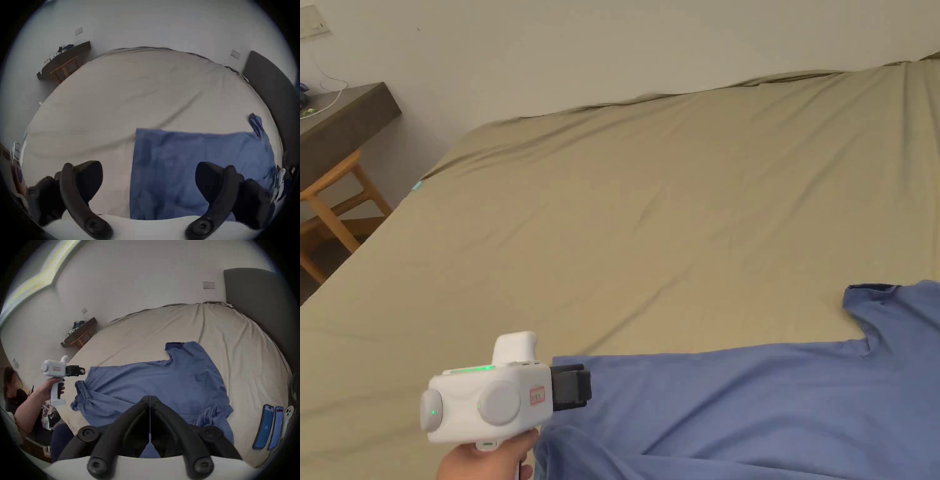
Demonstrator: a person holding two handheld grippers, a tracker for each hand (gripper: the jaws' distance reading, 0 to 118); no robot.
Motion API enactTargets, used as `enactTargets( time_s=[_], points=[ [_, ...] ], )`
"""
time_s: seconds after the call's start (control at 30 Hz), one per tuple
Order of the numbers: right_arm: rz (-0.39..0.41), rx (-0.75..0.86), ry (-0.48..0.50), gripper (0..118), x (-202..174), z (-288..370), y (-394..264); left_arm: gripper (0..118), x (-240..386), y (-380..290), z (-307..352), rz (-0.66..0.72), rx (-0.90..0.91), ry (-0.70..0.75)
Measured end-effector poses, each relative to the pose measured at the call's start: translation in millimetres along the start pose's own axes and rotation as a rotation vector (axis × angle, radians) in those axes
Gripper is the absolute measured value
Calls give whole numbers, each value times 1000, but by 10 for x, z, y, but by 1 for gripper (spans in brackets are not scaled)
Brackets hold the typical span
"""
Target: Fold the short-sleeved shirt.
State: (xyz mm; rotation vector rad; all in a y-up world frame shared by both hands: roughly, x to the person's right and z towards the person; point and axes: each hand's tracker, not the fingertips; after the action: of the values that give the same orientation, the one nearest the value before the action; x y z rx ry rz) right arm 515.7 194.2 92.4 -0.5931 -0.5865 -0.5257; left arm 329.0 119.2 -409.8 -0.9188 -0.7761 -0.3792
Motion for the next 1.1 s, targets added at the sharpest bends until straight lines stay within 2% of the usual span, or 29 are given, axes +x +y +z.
enactTargets(
  time_s=[0.1,0.27,0.37,0.4,0.43,0.47,0.6,0.67,0.73,0.8,0.83,0.9,1.0,1.1],
  points=[
    [-6,-14,-12,3,36,-83,-10,118,30,158,-250,97,-111,-53],
    [-19,-37,-19,3,110,-178,-14,117,47,207,-700,16,-171,12],
    [-23,-43,-10,3,153,-209,-22,103,121,268,-676,-26,-143,32],
    [-28,-49,-12,3,165,-225,-22,85,135,301,-617,-21,-102,14],
    [-33,-55,-15,3,180,-242,-26,39,154,347,-562,-9,-58,-8],
    [-37,-59,-14,3,199,-261,-32,1,174,384,-527,0,-43,-29],
    [-71,-110,-33,3,284,-401,-31,1,231,521,-414,10,2,-75],
    [-85,-121,-42,3,391,-468,14,1,186,544,-289,127,27,-171],
    [-78,-121,-49,3,547,-521,157,1,113,580,-169,176,66,-209],
    [-62,-109,-77,4,780,-627,338,1,160,565,-15,155,74,-218],
    [-49,-108,-97,30,896,-711,453,1,182,552,49,149,67,-236],
    [-29,-140,-119,117,1129,-937,670,1,201,524,150,140,80,-256],
    [-23,-222,-145,118,1455,-1356,810,1,186,509,200,134,84,-265],
    [-6,-362,-254,118,1679,-1687,904,1,149,483,217,131,81,-259]
  ],
)
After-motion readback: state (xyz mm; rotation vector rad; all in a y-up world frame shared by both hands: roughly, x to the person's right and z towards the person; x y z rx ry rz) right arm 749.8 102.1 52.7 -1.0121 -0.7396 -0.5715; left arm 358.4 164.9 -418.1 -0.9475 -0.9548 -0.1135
